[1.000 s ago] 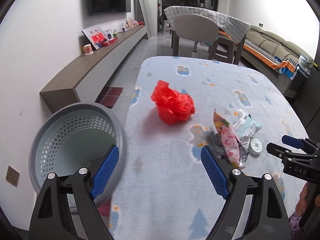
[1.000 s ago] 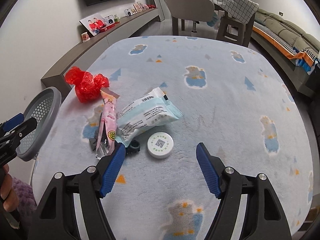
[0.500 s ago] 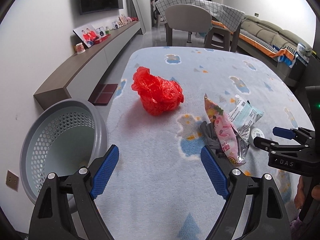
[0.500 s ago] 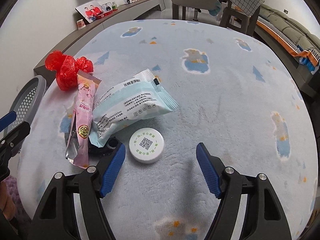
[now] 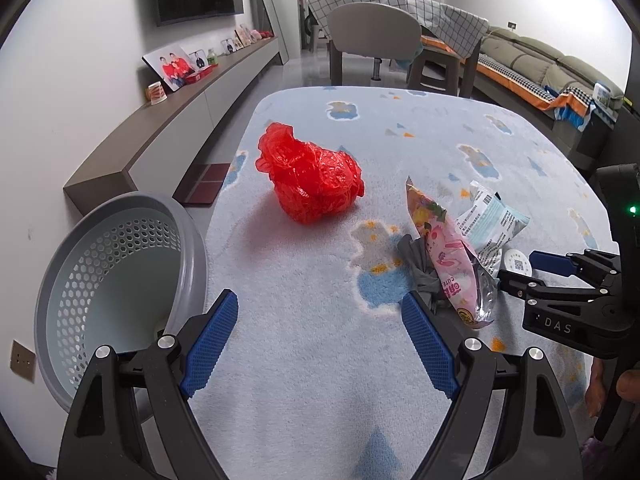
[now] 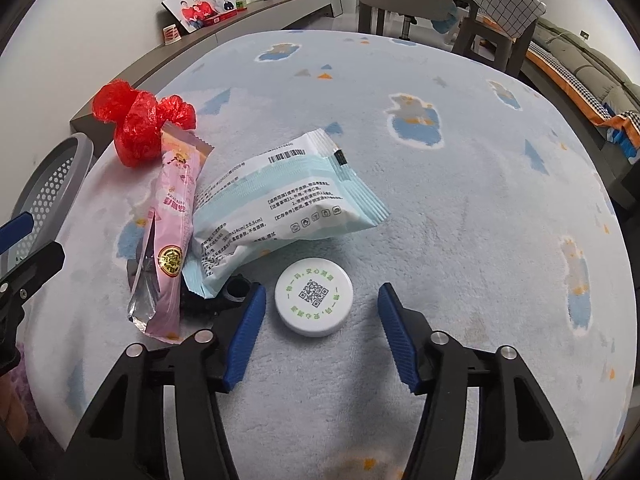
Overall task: Collect trash
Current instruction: 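Close the right tool on the white round tin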
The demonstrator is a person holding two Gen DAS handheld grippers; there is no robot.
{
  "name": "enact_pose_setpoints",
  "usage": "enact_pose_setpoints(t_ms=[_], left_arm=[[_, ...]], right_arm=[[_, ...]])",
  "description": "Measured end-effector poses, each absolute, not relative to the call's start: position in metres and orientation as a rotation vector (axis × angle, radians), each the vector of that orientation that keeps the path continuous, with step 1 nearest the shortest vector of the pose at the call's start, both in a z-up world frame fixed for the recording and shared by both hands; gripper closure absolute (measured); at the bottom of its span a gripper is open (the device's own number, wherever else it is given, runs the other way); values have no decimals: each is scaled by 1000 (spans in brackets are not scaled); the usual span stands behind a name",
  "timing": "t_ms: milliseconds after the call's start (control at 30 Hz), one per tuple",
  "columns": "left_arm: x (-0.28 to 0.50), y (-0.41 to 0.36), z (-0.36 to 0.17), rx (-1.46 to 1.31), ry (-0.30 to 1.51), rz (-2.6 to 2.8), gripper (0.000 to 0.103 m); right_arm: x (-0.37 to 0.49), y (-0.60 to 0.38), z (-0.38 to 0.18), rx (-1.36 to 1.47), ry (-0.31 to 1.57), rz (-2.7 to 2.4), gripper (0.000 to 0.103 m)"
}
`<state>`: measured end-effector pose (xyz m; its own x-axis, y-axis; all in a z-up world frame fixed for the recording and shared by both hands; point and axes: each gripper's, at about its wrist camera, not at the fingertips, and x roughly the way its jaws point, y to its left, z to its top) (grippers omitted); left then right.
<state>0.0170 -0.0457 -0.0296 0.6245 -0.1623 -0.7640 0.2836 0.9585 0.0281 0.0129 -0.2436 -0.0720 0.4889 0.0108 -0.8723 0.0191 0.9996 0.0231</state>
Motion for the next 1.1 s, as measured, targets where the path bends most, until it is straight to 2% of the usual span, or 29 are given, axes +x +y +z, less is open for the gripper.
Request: enact_pose_setpoints(t_ms=[133, 1100], left_arm=[[17, -45, -31, 152, 862, -259, 21], [2, -72, -31, 175, 871, -277, 21]], right_arm=[[12, -242, -71, 36, 1057, 12, 64], [-19, -277, -54, 143, 1006, -38, 64]])
